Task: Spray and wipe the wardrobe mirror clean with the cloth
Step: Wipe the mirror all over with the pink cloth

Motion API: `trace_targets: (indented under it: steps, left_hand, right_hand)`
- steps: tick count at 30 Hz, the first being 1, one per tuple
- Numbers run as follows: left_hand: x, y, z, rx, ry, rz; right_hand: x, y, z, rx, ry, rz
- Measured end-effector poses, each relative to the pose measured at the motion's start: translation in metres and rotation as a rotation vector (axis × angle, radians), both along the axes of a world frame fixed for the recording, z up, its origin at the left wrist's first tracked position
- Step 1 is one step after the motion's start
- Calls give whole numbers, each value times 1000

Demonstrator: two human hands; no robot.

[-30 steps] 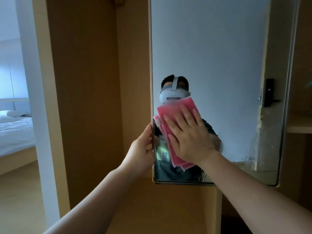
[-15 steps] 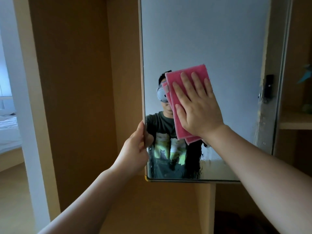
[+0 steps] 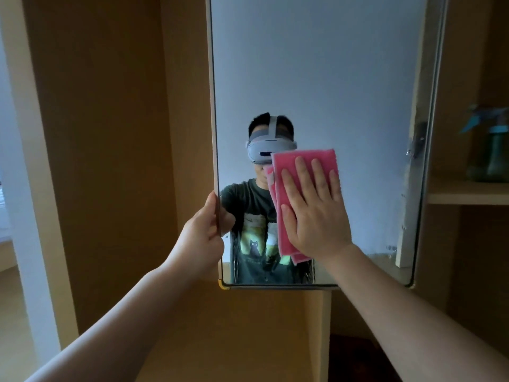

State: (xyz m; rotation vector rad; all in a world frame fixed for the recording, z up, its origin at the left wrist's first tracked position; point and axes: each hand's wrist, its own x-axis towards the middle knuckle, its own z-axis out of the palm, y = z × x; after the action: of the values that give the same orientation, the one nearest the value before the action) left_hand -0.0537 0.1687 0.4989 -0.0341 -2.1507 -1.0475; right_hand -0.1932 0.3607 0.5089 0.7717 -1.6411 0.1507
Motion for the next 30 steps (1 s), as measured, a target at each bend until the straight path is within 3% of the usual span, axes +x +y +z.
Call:
trace_targets:
  steps: [7, 21, 26, 30]
  left_hand:
    - [2, 2, 1, -45, 22, 31]
    - [3, 0, 2, -82, 21, 39]
    - [3, 1, 2, -49, 29, 36]
    - [3, 2, 3, -37, 7, 53]
  right_hand:
    - [-10, 24, -53, 45, -14, 13]
    - [-16, 46, -28, 164, 65, -15]
    - [-21, 60, -2, 105, 62, -47]
    - [-31, 87, 35, -118, -46, -137]
